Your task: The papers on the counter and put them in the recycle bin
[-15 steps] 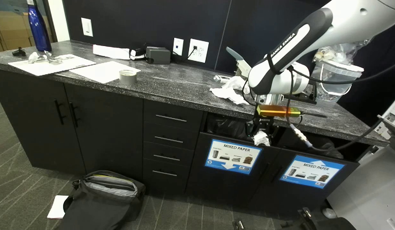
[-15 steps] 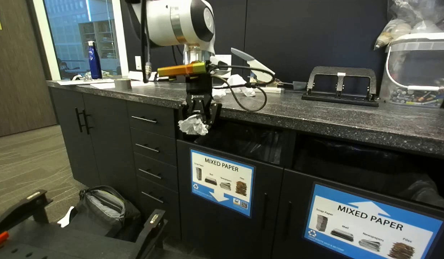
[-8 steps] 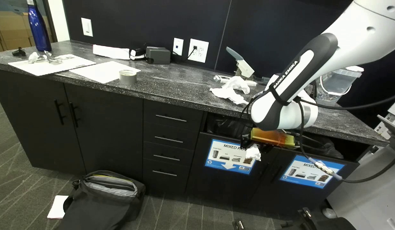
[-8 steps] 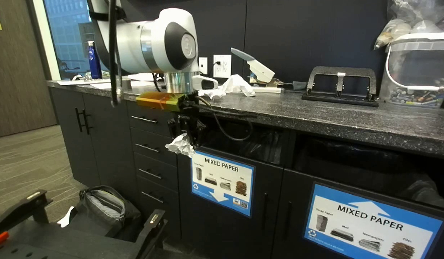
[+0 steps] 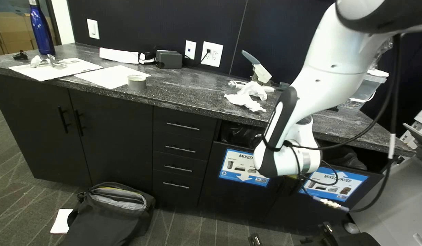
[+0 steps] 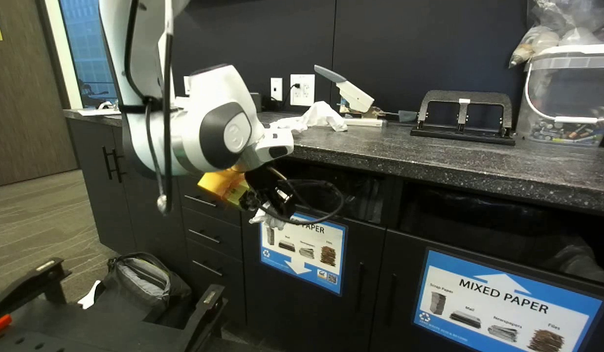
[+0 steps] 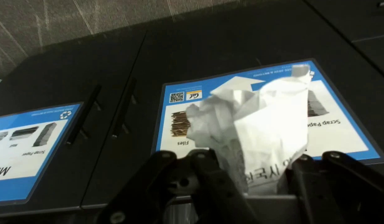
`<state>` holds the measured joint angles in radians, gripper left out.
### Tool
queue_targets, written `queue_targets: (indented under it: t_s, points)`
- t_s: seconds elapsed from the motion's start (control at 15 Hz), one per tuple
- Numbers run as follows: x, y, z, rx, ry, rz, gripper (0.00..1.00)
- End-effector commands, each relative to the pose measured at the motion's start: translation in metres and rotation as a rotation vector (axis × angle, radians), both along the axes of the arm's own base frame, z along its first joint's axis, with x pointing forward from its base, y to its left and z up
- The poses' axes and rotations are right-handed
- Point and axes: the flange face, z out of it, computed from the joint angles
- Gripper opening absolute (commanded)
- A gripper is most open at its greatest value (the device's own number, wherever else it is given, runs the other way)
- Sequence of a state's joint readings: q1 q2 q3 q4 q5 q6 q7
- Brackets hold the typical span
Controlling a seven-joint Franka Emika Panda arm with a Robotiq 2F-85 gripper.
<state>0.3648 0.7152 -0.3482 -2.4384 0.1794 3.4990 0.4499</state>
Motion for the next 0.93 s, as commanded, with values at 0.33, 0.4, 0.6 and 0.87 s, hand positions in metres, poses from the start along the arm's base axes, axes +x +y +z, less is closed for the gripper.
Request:
queue_targets:
  t_s: [0.33, 0.4, 0.6, 0.87]
  points:
    - [0.043, 0.0, -0.053, -0.114, -0.406, -0.118, 0.18]
    - [0.05, -0.001, -0.049, -0.122, -0.451, -0.125, 0.17]
    - [0.077, -0.006, -0.04, -0.124, -0.567, -0.147, 0.17]
    - [0.108, -0.015, -0.044, -0.108, -0.626, -0.168, 0.17]
